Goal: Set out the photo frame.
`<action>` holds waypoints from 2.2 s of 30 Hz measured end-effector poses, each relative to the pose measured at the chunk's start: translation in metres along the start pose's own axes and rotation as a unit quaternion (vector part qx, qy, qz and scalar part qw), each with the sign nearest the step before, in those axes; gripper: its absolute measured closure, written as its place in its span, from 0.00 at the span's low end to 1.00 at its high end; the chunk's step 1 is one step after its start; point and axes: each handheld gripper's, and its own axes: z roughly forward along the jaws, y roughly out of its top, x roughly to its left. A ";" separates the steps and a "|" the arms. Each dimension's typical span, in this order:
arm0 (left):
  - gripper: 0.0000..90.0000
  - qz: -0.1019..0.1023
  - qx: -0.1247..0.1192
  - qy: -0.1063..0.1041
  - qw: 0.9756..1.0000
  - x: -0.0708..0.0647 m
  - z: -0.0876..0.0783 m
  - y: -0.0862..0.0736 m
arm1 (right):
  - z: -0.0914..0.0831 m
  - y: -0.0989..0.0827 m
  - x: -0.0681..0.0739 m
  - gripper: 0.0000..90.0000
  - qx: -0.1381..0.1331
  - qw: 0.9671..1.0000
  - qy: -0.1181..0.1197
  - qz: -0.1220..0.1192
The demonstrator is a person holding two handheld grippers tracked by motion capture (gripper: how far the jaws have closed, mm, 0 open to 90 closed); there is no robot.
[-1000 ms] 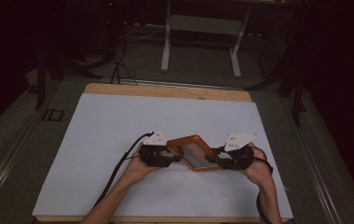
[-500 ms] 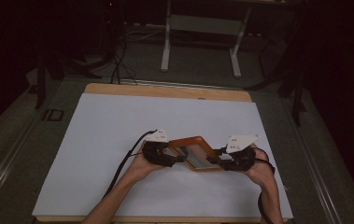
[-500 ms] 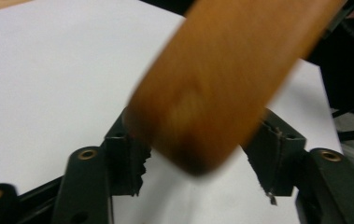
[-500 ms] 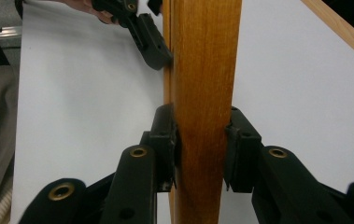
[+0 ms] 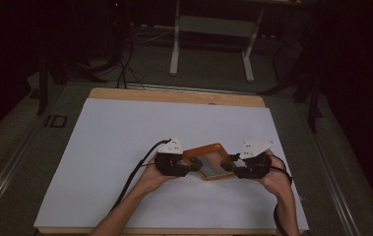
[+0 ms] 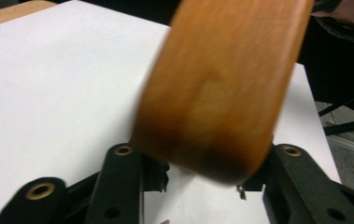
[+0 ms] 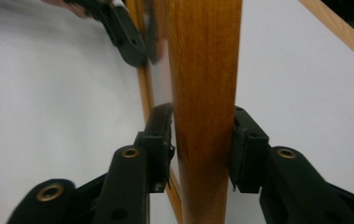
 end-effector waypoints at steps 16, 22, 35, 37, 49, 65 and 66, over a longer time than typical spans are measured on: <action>0.73 0.015 0.004 0.006 1.000 -0.004 -0.009 0.009 | 0.004 -0.002 -0.002 0.67 0.004 1.000 0.007 0.013; 0.73 0.009 -0.008 0.004 1.000 -0.002 -0.019 0.010 | 0.008 0.002 -0.001 0.68 -0.010 1.000 0.012 0.016; 0.73 -0.016 -0.027 0.007 0.999 -0.001 -0.043 0.009 | 0.021 0.008 0.001 0.68 -0.033 0.998 0.038 0.037; 0.73 -0.019 -0.031 0.009 0.999 0.000 -0.050 0.009 | 0.024 0.012 0.002 0.68 -0.035 0.998 0.042 0.039; 0.72 -0.033 -0.038 0.015 0.999 0.009 -0.064 0.010 | 0.036 0.020 0.003 0.68 -0.051 0.996 0.048 0.063; 0.68 -0.074 -0.032 0.043 0.996 0.031 -0.078 0.001 | 0.072 0.025 0.002 0.66 -0.066 0.988 0.052 0.131; 0.68 -0.074 -0.032 0.043 0.996 0.031 -0.078 0.001 | 0.072 0.025 0.002 0.66 -0.066 0.988 0.052 0.131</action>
